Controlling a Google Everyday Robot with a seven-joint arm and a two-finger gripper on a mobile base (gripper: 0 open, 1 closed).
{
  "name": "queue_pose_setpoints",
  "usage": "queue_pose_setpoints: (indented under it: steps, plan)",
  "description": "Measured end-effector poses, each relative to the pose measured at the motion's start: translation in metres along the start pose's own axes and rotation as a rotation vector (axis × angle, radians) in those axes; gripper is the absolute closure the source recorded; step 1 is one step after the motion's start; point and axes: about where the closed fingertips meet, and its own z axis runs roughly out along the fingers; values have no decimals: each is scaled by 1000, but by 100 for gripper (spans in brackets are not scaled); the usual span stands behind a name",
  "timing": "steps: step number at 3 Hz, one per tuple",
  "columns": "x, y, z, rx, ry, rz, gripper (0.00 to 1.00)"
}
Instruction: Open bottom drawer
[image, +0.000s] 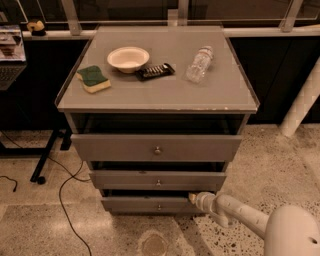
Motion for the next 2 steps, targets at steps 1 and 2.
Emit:
queue_pose_setpoints:
  steps: [1, 2]
  plan:
    - [12, -6, -10, 18, 69, 62, 100]
    - [24, -5, -27, 20, 148, 129, 100]
